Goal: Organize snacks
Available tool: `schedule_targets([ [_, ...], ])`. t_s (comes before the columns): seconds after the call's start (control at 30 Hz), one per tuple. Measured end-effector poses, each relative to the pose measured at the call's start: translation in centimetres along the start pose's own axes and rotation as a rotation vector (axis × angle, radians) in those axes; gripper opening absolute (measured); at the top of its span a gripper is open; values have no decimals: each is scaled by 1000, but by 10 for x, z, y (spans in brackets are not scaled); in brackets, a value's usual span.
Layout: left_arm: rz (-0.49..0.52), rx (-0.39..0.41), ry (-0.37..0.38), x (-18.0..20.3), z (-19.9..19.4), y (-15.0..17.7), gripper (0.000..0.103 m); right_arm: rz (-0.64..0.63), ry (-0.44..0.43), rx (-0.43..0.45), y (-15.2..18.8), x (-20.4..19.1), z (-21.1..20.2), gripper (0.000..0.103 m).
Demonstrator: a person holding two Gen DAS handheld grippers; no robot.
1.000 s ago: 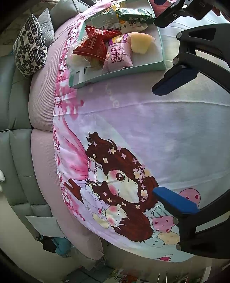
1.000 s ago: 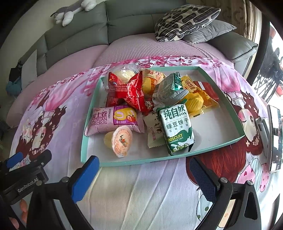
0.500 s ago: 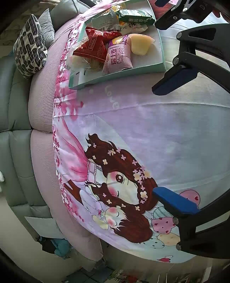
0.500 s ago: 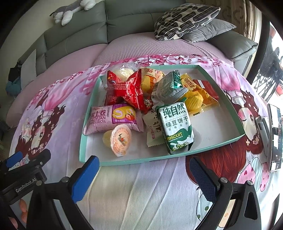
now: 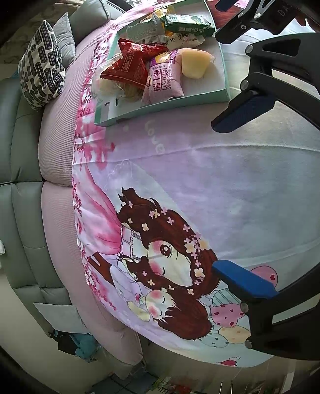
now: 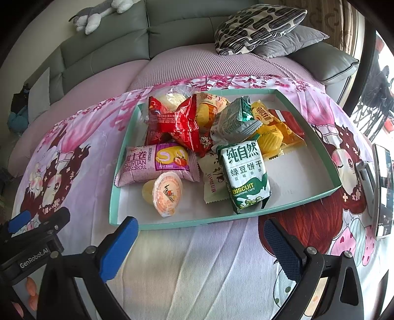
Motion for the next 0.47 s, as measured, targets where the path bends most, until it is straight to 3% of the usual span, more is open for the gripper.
schedule_targets([
  [0.47,13,24,-12,0,-4,0,103,0,1,-2,0,0,0,103],
])
Point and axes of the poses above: each gripper's, at about its wrist camera, not at the fingertips, and z roughly the way its jaws point, x to its right, y to its underside, the point moved 6 cm from there along z, roughly the way its jaws point, and after that the axes turned 15 degrees about -x, right-handed, at the moved point
